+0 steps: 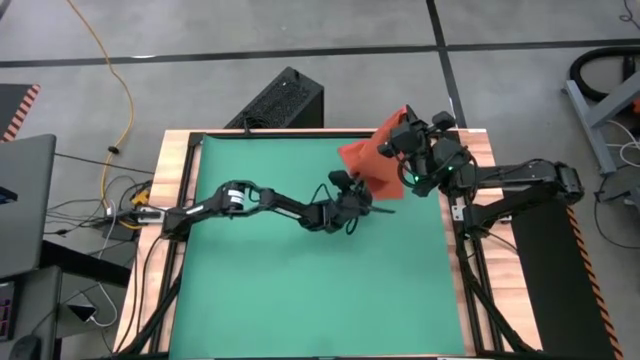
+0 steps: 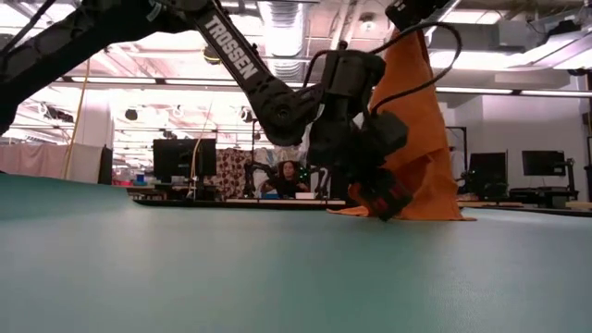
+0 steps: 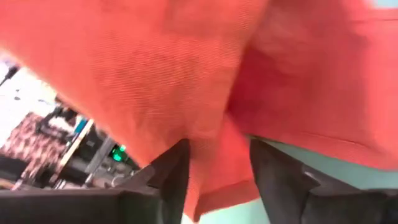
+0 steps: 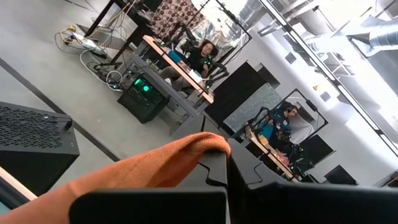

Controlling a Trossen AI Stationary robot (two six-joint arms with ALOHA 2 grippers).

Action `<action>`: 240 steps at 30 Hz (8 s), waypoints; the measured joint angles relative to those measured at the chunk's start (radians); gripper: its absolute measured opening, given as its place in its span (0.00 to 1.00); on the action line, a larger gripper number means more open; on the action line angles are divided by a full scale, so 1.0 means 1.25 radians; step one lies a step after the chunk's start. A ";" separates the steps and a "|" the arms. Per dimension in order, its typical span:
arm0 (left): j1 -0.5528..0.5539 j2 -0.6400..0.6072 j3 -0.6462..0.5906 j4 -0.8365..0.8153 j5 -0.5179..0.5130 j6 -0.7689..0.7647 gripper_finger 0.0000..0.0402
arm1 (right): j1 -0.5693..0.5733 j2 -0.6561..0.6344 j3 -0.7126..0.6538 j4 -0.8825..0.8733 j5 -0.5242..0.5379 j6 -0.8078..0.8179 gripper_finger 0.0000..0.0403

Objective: Roll towel
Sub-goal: Fold the orange towel, then roll the orange towel

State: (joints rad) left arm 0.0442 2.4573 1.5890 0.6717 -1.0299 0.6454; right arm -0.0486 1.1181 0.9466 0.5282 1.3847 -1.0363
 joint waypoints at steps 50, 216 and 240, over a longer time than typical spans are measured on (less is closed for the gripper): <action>-0.524 -0.947 -0.498 -0.415 -0.283 -0.337 0.00 | 0.521 0.000 0.000 -0.371 0.120 0.752 0.01; -0.020 -1.286 -0.681 -1.054 -0.017 -0.391 0.00 | -0.409 0.578 0.059 -0.317 -1.116 0.631 0.54; -0.022 -1.285 -0.681 -1.054 0.003 -0.376 0.00 | -0.414 0.668 0.191 -0.526 -1.109 0.612 0.19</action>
State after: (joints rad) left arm 0.0166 0.8505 0.7372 -0.6460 -1.0267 0.1757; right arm -0.5655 1.9530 1.1854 -0.1295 -0.0010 -0.2714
